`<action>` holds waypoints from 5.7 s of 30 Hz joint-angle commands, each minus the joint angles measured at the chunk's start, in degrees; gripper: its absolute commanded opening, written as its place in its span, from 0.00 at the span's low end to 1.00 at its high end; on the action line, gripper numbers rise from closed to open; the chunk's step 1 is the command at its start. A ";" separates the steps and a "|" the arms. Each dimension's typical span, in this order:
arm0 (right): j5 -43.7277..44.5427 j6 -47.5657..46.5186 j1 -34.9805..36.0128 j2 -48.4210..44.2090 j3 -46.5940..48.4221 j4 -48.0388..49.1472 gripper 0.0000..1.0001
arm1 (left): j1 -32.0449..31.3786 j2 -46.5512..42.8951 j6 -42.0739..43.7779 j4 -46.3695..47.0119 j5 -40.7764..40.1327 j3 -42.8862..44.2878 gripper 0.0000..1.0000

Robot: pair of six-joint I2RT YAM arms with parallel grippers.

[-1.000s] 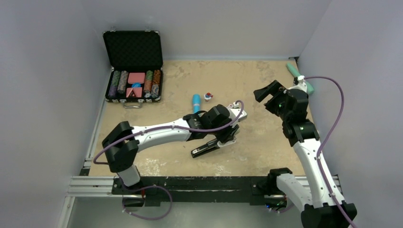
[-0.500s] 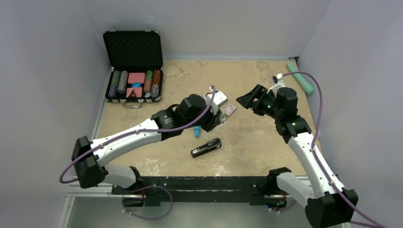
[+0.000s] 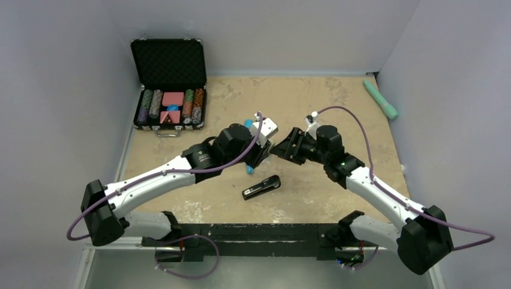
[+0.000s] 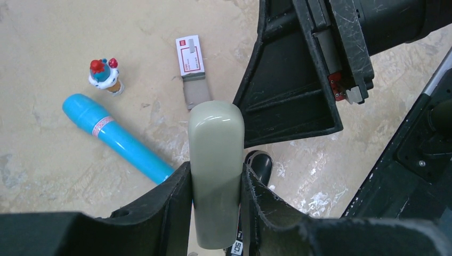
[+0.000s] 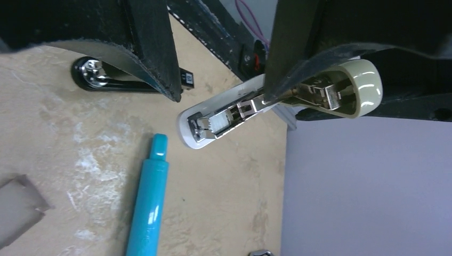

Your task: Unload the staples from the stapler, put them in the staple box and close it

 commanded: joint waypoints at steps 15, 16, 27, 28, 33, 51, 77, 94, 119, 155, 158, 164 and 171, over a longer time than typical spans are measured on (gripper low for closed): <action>7.21 -1.95 2.87 2.49 7.91 -0.18 0.47 | 0.42 -6.85 1.17 -2.35 -1.95 -0.65 0.00; 7.63 -2.31 2.81 2.31 8.63 -1.09 0.46 | 0.42 -7.22 1.03 -2.27 -1.93 -1.05 0.00; 5.48 -3.53 3.20 3.01 6.63 0.02 0.23 | 0.50 -13.23 2.25 9.54 -1.85 -9.34 0.00; 5.97 -3.89 3.16 2.53 6.85 -0.88 0.24 | 0.55 -13.55 2.25 9.60 -1.89 -9.49 0.00; 10.14 -5.11 2.94 -0.05 8.55 -4.18 0.28 | 1.99 -16.75 4.08 18.92 2.10 -15.43 0.00; -6.52 -8.83 -2.72 -6.17 9.33 -3.41 0.70 | 13.37 -20.91 15.06 12.22 41.40 -13.22 0.00; -19.28 -2.55 -4.76 -3.38 4.26 11.29 0.65 | 18.54 -13.35 8.25 17.90 42.41 -1.29 0.00; -20.25 -3.04 -4.75 -3.83 7.28 10.13 0.69 | 20.91 -15.72 5.92 18.69 42.54 -4.33 0.00; -11.07 -4.96 -4.36 0.38 11.84 5.22 0.58 | 20.90 -13.07 8.09 13.03 46.22 -3.53 0.00; -10.67 -3.38 -0.98 1.58 1.52 11.48 0.59 | 20.90 -12.17 7.87 10.23 42.01 -0.56 0.00; -11.23 -3.02 -0.97 2.94 -0.07 13.57 0.59 | 20.93 -13.07 6.73 10.43 40.65 0.64 0.00; -13.62 -0.50 -0.65 5.43 -1.52 19.61 0.58 | 20.95 -13.37 -1.78 21.14 39.29 1.67 0.00; -13.23 1.66 1.36 5.65 0.12 21.62 0.57 | 20.91 -9.39 -10.25 35.98 39.32 0.10 0.00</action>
